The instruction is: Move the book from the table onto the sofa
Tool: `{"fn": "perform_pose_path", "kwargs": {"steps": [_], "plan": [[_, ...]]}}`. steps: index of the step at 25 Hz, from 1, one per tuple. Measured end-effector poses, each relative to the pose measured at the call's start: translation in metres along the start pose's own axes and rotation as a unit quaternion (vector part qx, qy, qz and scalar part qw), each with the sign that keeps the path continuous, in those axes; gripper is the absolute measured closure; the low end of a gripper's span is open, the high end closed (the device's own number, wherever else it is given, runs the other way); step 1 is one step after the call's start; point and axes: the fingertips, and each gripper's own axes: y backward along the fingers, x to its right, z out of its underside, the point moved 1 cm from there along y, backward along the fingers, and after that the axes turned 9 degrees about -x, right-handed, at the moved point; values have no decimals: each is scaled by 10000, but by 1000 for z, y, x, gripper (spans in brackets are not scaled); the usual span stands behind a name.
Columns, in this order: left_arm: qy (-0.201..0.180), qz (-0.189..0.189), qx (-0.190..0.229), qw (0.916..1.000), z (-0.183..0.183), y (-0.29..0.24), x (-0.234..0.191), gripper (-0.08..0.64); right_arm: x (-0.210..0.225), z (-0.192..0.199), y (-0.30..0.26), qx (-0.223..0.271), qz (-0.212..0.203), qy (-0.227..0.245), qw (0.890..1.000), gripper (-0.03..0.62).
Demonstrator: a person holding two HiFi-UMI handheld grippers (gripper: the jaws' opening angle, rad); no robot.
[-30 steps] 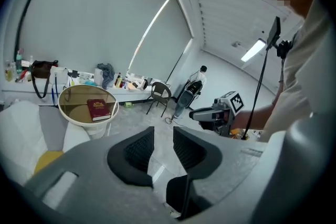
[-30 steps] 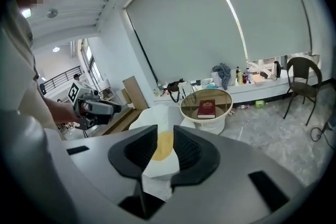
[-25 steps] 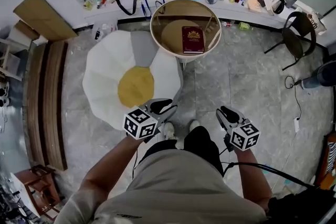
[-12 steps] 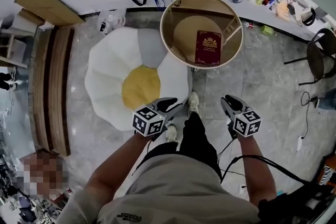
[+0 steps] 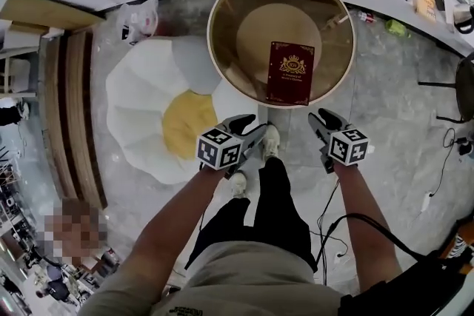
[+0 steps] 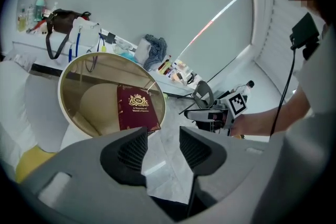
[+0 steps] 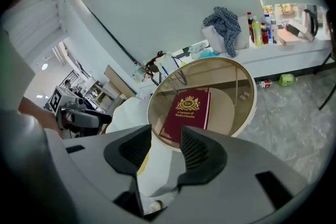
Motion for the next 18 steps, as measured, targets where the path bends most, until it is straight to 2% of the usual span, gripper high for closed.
{"fn": "perform_pose_path", "kwargs": {"steps": [3,8,14,18], "plan": [[180,-39,-126,9998,-20,-43,-30,376,36,-10,-30,-10,-67,-308,9995,419],[263,-183,-398,9987,-41,-106,-79,365,87,-16,-81,-96,-170,-792,9967,419],[473,-308,-625,9965,-44,-155,-130,360,117,-18,-126,-219,-296,-884,9954,420],[721,-181,-704,9947,-39,-173,-150,359,123,-19,-140,-204,-340,-940,9948,425]]}}
